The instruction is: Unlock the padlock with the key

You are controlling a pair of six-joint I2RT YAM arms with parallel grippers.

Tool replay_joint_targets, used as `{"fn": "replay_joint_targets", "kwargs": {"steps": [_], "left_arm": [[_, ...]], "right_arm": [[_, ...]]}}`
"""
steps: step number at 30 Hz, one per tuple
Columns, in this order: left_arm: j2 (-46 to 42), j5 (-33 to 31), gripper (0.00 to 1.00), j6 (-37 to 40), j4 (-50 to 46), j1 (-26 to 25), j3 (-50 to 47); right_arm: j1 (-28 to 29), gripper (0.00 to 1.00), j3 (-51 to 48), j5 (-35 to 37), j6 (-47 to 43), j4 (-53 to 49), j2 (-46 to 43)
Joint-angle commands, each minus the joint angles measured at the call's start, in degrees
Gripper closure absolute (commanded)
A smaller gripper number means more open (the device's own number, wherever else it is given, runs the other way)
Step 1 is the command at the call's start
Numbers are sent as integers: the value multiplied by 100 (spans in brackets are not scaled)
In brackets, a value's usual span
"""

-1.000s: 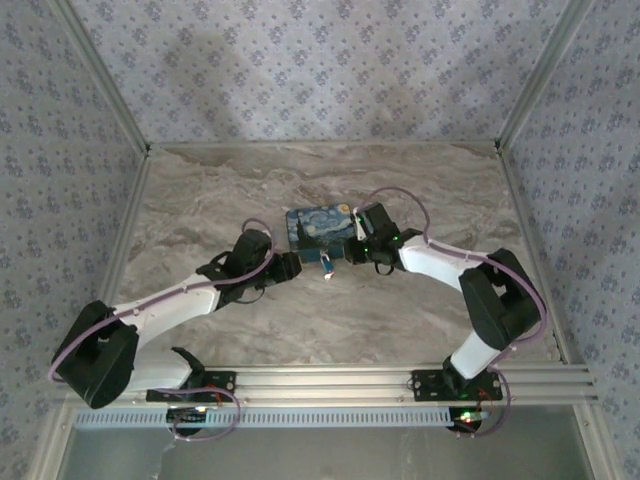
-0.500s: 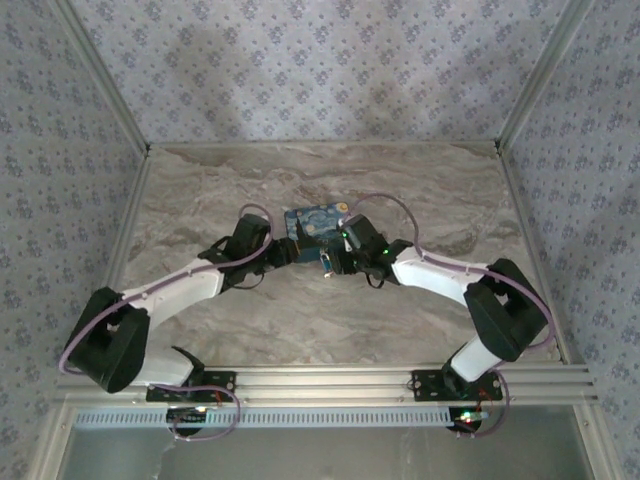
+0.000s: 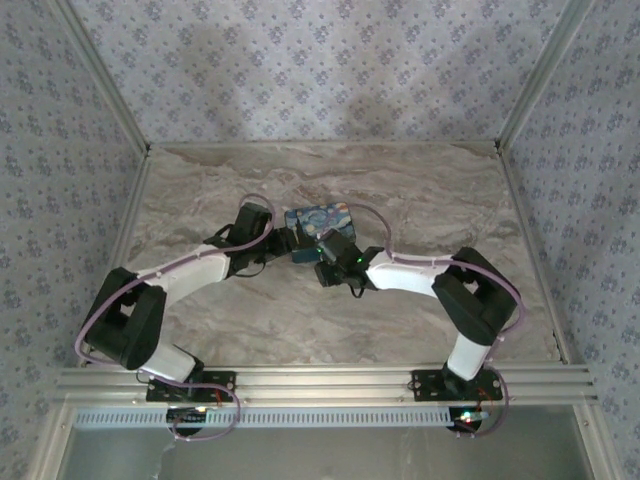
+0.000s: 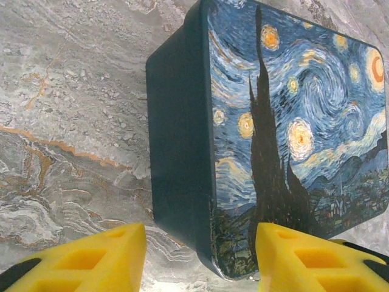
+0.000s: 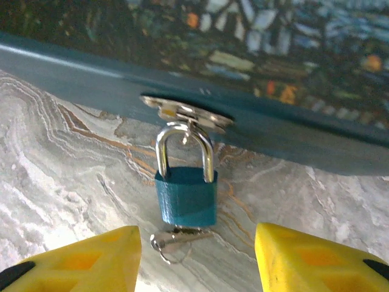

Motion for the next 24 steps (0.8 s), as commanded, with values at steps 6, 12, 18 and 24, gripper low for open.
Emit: {"fn": "replay_joint_targets", "kwargs": {"steps": [6,12,18,24], "left_arm": [[67,145,50,-47,116,91,226],[80,172,50,-57,125,115,246],[83,204,50,-61,133,126,237],[105,246,50,-69,159,143,214]], "right_arm": [[191,52,579,562,206,-437,472],[218,54,758,690,317,-648,698],[331,56,921,1041,385,-915,870],[510,52,987,1489,556,-1198,854]]}}
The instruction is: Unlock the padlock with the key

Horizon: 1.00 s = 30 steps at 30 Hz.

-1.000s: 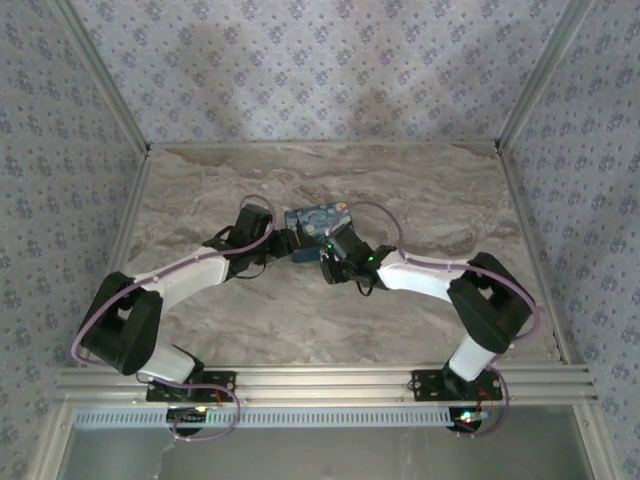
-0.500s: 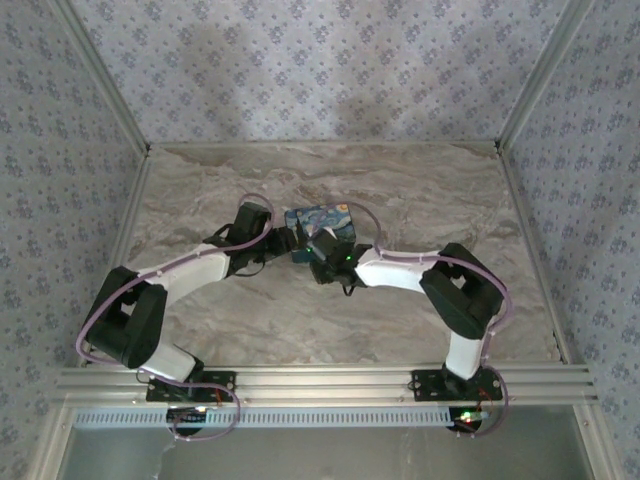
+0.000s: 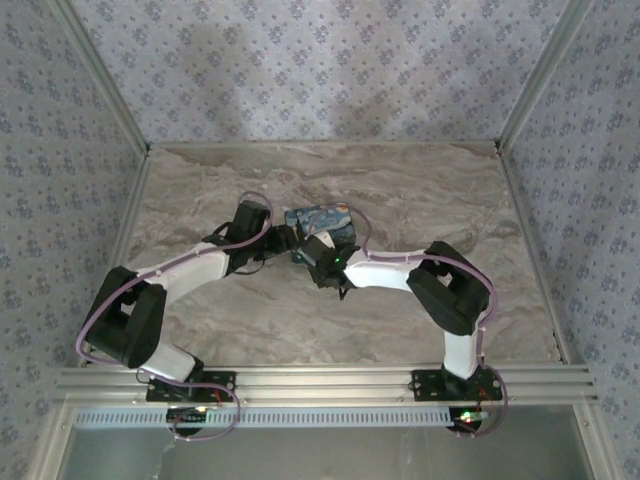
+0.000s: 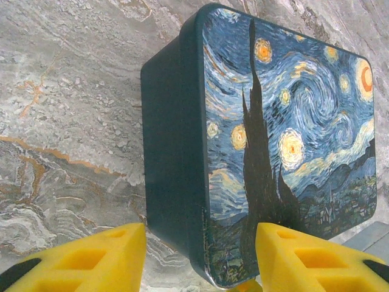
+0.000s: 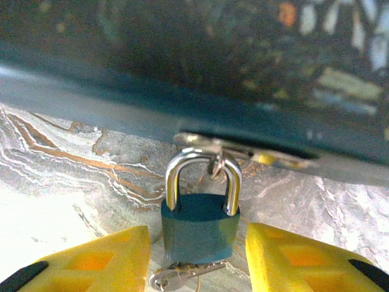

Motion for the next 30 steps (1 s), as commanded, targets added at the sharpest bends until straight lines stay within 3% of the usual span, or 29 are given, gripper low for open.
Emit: {"fn": "replay_joint_targets", "kwargs": {"steps": [1,19,30], "left_arm": [[82,86,50,-29,127,50,150],[90,126,50,-85,224,73,64],[109,161,50,-115,297,137,-15]], "right_arm": [[105,52,192,520,220,-420,55],[238,60,610,439,339,-648,440],[151,78,528,306,267,-588,405]]}}
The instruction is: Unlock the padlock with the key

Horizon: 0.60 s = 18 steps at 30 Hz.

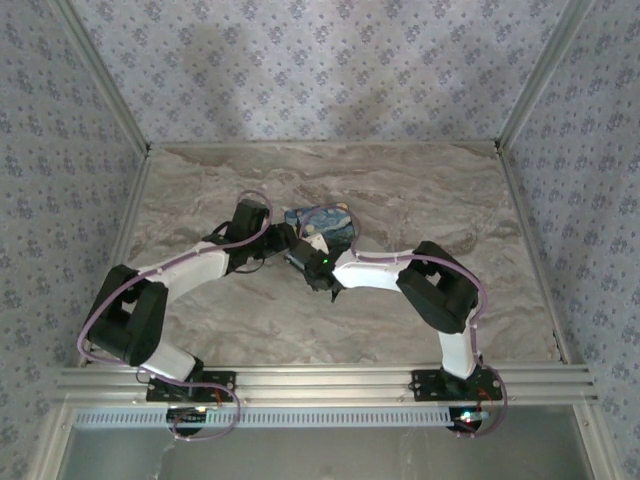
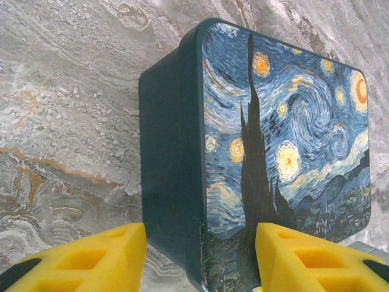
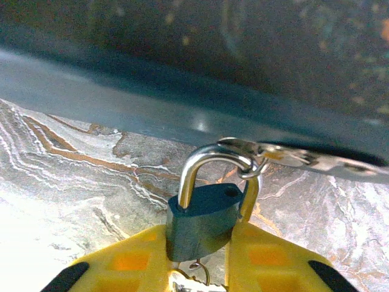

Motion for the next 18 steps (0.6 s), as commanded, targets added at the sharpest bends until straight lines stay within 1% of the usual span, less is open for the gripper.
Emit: {"fn": "replay_joint_targets", "kwargs": {"steps": [1,4,5,8,11,13,14,17,18], "left_arm": [[51,108,50,-77,137,60,-24],[85,107,50,-81,183,85,-23],[104,98,50,-72,183,91,-22],[154,89,50,-68,187,130,-9],[196,74,50,-45,227,173,-13],[231,72,50,-12,235,201,-7],[248,80,50,-4,229,210,-4],[304,104,50,21,243,249,4],[315,115,50,21,253,254,3]], "right_arm": [[-62,80,12,-21,-13,-116,2],[-51,83,11,-109,-124,-92,-164],[-53,84,-195,-160,-175,-81,-223],[-52,85,-305,-472,-373,-58,-459],[-128,85,-455,-977,-658,-5,-732],[-242,84,-621,-1510,-988,216,-946],[-279,84,-630,-1649,-1204,274,-1007],[-331,84,-632,-2066,-1654,148,-1125],[-381,84,-603,-2306,-1734,60,-1139]]}}
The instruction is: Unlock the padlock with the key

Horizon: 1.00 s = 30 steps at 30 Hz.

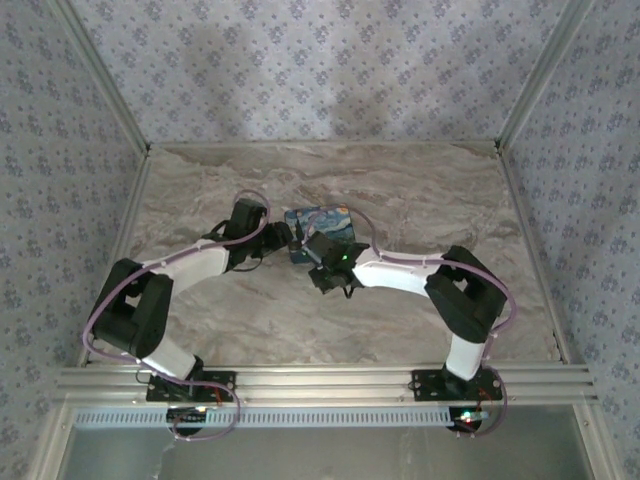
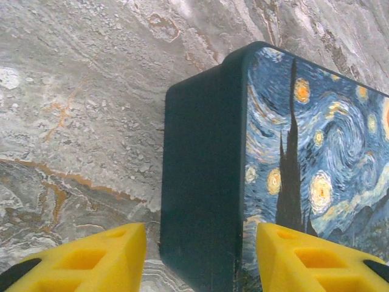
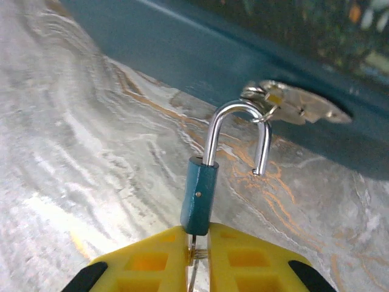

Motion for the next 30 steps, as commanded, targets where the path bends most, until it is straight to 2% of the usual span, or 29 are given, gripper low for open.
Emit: {"fn": "replay_joint_targets", "kwargs": {"steps": [1,9,16,21,26,30], "left_arm": [[76,100,50,70,140,55,4],[72,166,50,116,153,112,19],[234,254,50,210,91,156,147],[222,271,50,183,118,156,167],[199,286,50,185,109,165,158],[176,281,50,184,109,172,153]], "right_arm": [[-168,84,17,-970,-658,-128,-180],[-725,83,140,-1983,-1000,-301,-110],[-757,84,237,-1792,-1341,-332,26],[-723,66,153,-1483,-1154,-238,-128],[-701,59,-32,-1225,-868,-93,-476],[-722,58,-252,-1287,-568,113,-654]]}}
